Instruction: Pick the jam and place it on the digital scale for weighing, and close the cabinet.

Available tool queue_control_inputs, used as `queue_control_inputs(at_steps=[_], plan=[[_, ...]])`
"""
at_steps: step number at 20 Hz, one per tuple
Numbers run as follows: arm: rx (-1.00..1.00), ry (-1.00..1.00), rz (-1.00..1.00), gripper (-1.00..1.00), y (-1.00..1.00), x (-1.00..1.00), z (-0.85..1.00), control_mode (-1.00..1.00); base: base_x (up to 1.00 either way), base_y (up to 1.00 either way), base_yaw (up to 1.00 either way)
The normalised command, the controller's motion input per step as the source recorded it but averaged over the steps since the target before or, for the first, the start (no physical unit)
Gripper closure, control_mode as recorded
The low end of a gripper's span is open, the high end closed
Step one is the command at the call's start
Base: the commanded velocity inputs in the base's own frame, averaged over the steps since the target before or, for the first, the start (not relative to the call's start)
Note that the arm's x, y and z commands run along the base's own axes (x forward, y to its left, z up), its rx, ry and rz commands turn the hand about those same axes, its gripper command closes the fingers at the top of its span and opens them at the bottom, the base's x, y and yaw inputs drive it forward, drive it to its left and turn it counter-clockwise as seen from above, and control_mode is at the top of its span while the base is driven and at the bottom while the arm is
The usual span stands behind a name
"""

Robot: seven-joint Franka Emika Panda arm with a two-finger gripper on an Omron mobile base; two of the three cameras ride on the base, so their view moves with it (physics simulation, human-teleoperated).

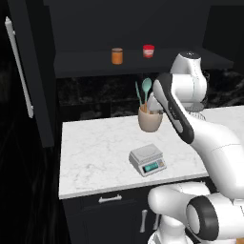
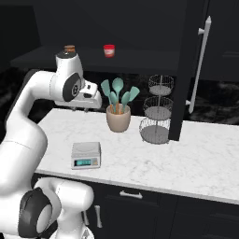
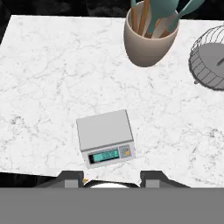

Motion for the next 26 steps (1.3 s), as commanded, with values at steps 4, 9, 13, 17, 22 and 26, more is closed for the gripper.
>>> queue_control_inputs(at_steps=[4, 9, 13, 17, 22, 26], plan=[[-0.01, -0.13, 0.02, -1.00, 0.06, -0.47, 0.00, -1.00, 0.00, 0.00, 0.00], [0.00, -0.34, 0.03, -1.00, 0.15, -0.91, 0.11, -1.00, 0.00, 0.00, 0.00], [0.00, -0.45, 0.08, -1.00, 0.16, -0.56, 0.51, -1.00, 0.00, 0.00, 0.00], [0.00, -0.47, 0.15, -1.00, 0.04, -0.43, 0.72, -1.00, 0.00, 0.00, 0.00], [0.00, -0.44, 0.16, -1.00, 0.09, -0.24, 0.83, -1.00, 0.00, 0.00, 0.00], [0.00, -0.34, 0.16, -1.00, 0.08, -0.31, 0.94, -1.00, 0.00, 0.00, 0.00]])
